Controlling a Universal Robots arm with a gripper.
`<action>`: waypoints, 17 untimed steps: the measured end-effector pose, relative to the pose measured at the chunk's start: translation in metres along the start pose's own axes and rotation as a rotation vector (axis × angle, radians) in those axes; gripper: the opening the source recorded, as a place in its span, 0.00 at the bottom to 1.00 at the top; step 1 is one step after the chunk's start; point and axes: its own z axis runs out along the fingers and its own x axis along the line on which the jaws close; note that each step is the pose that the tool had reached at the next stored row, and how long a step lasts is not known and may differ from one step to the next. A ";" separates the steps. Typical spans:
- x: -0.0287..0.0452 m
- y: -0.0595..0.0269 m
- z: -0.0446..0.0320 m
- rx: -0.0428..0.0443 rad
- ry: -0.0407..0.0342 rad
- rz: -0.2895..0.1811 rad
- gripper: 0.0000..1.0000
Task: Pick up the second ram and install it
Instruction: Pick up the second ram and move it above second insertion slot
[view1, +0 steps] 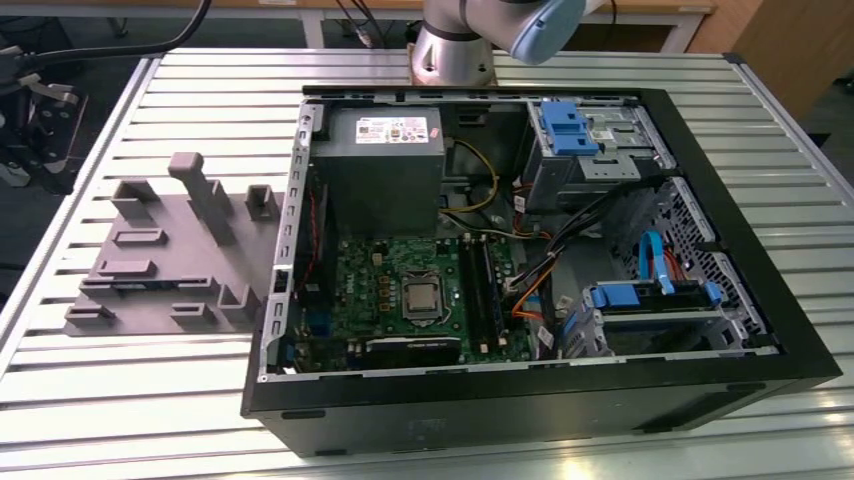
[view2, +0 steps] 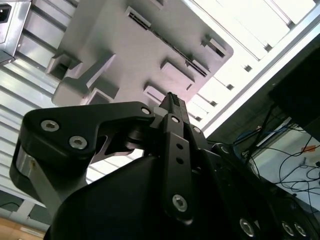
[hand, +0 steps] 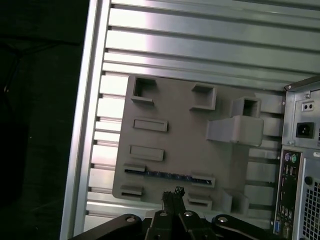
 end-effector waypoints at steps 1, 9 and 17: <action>0.0000 0.0000 0.0000 -0.0001 0.0003 -0.006 0.11; 0.0001 -0.0004 0.0001 -0.0010 0.0030 -0.067 0.11; 0.0002 -0.0011 0.0004 -0.0023 0.0065 -0.152 0.11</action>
